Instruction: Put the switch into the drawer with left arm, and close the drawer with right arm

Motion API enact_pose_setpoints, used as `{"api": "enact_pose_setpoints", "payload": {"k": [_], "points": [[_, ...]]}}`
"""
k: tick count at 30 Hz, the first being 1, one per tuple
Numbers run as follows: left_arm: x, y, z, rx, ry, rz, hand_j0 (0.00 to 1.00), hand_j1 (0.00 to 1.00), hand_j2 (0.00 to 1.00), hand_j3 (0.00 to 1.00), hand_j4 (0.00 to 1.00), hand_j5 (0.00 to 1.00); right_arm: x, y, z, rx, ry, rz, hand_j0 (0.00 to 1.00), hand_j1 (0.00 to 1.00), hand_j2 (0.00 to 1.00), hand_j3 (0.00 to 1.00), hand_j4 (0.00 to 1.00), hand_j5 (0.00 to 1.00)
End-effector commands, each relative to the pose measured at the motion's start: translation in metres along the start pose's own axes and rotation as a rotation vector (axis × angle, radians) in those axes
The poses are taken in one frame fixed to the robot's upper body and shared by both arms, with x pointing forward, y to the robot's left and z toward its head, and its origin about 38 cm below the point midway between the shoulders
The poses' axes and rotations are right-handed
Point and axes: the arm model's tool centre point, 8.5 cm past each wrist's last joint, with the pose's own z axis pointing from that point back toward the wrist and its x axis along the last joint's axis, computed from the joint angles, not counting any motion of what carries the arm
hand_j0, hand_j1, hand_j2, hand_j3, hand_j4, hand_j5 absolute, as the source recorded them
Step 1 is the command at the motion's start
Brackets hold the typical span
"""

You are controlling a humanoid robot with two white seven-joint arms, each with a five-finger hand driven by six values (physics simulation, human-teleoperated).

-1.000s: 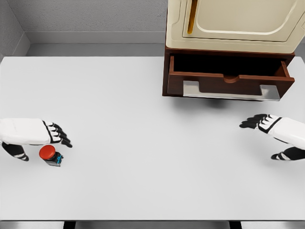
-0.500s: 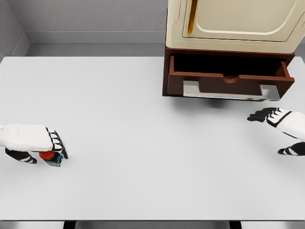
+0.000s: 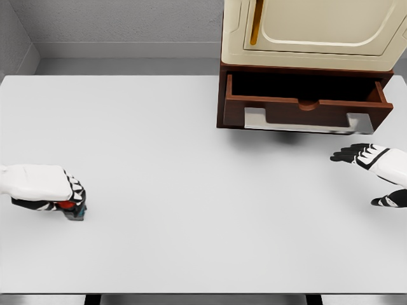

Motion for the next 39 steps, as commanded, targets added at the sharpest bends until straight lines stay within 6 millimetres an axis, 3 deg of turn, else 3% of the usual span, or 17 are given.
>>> {"api": "enact_pose_setpoints", "payload": {"k": [1,6,13,21,28,31,39], "points": [[0.0,0.001,-0.001,0.006,-0.002,0.003,0.36,0.36,0.36,0.36,0.36,0.36,0.0,0.0,0.0,-0.003,-0.001,-0.007,1.0,1.0,1.0,1.0,1.0,1.0],[0.001,0.009,-0.006,0.028,-0.014,-0.009,0.35,0.35,0.35,0.35,0.35,0.35,0.0,0.001,0.001,0.0,0.001,-0.009,1.0,1.0,1.0,1.0,1.0,1.0],[0.004,0.057,-0.017,0.153,-0.071,-0.047,0.35,0.35,0.35,0.35,0.35,0.35,0.0,0.001,0.001,-0.001,0.002,-0.009,1.0,1.0,1.0,1.0,1.0,1.0],[0.004,0.088,-0.038,0.236,-0.125,-0.058,0.35,0.35,0.35,0.35,0.35,0.35,0.0,0.004,0.002,0.003,0.003,-0.015,1.0,1.0,1.0,1.0,1.0,1.0],[0.013,0.131,-0.044,0.361,-0.182,-0.088,0.35,0.35,0.35,0.35,0.35,0.35,0.0,0.003,0.002,0.002,0.003,-0.014,1.0,1.0,1.0,1.0,1.0,1.0],[0.013,0.143,-0.036,0.397,-0.174,-0.108,0.35,0.35,0.35,0.35,0.35,0.35,0.0,0.003,0.002,0.001,0.004,-0.014,1.0,1.0,1.0,1.0,1.0,1.0],[0.002,0.171,-0.065,0.481,-0.21,-0.061,0.35,0.35,0.35,0.35,0.35,0.35,-0.001,0.001,0.005,0.001,0.012,-0.01,1.0,1.0,1.0,1.0,1.0,1.0]]}}
